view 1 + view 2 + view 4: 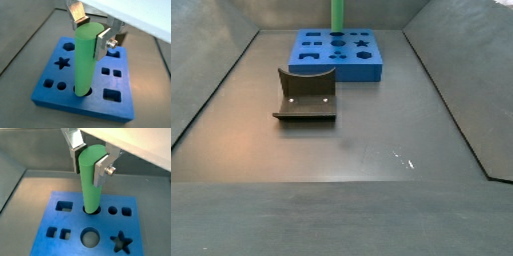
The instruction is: Insert the oval object.
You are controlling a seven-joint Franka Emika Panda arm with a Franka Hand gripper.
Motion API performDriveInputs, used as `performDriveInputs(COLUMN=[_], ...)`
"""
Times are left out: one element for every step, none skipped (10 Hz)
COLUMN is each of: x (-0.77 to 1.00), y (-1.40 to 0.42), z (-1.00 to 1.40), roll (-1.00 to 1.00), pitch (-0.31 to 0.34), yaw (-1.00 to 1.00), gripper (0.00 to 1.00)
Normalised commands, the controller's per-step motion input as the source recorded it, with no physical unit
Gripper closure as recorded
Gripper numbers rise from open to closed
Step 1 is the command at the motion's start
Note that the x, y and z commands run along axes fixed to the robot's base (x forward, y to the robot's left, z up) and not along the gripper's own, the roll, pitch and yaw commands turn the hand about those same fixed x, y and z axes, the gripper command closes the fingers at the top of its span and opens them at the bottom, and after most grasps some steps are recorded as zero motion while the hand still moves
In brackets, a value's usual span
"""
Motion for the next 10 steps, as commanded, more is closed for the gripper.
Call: performDriveInputs(x=[0.00,0.00,0.00,0.00,0.00,0.00,0.00,0.00,0.00,0.00], y=[0.00,0.00,0.00,0.00,0.00,0.00,0.00,0.00,0.00,0.00], z=[-0.08,-0.08,-0.08,-0.08,-0.08,-0.08,-0.08,-0.08,-0.08,-0.08], roll=[0.00,0.00,0.00,0.00,0.00,0.00,0.00,0.00,0.00,0.00], pitch=[-0.016,-0.013,-0.013,-0.013,-0.013,-0.014,-0.011,-0.011,-0.013,-0.014], yaw=[-1.00,-1.00,-1.00,-1.00,-1.00,-1.00,-1.00,-1.00,-1.00,-1.00], gripper=[1.00,1.00,1.00,1.00,1.00,1.00,1.00,1.00,1.00,1.00])
